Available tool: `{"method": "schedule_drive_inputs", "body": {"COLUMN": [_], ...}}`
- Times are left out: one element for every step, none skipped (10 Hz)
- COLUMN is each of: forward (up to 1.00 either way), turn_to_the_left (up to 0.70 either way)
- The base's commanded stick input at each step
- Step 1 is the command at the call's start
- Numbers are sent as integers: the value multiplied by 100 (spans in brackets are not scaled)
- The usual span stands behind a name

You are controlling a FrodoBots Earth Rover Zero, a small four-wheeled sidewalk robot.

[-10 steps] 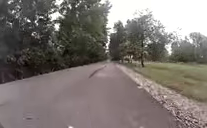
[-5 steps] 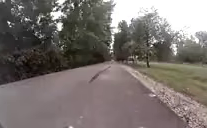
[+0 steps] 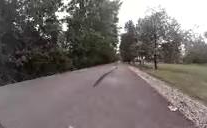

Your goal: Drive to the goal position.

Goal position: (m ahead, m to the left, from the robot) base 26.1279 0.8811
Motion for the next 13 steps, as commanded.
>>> {"method": "schedule_drive_inputs", "body": {"forward": [100, 100, 100, 100, 100, 100, 100, 100, 100, 100, 100, 100, 100], "turn_to_the_left": [-11, -11, -11, -11, -11, -11, -11, -11, -10, -5, -3, -3, -3]}}
